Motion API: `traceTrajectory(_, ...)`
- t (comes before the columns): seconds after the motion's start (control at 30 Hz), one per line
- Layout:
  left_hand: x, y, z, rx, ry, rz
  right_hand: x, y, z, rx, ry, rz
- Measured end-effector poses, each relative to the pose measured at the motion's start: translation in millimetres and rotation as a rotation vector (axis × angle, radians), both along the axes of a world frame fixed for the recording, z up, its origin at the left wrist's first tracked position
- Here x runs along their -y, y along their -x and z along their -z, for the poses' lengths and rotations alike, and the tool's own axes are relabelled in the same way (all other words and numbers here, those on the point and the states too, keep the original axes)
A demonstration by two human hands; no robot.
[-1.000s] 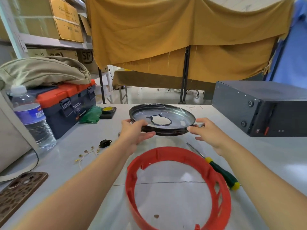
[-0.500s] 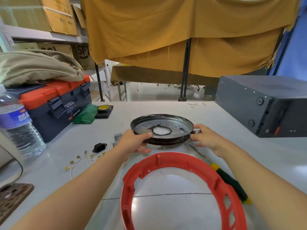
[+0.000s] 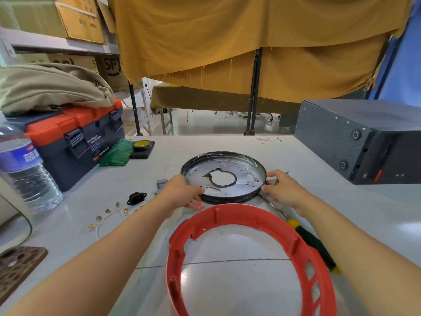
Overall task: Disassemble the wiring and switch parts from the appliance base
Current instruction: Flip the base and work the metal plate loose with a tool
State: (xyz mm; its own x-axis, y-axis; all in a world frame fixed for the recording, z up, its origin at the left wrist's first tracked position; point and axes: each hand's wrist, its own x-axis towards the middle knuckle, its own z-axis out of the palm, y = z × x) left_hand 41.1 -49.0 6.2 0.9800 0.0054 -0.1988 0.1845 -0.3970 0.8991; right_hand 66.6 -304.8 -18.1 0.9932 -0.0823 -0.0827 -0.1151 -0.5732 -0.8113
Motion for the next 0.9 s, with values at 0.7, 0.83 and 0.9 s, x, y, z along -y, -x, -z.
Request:
traceTrajectory(0.7, -8.0, 49.7, 14.2, 0.337, -0.454, 0.147, 31.6, 67.6, -0.2, 0.075, 0.125, 0.121)
traceTrajectory(0.83, -6.9, 49.9, 14.7, 0.334, -0.478, 0.138, 36.9, 74.8, 1.7, -0.004, 0.125, 0.141)
traceTrajectory(0.9, -6.0, 49.0, 15.6, 0.337, -0.483, 0.132, 39.7, 76.5, 4.0, -0.001, 0.131, 0.183)
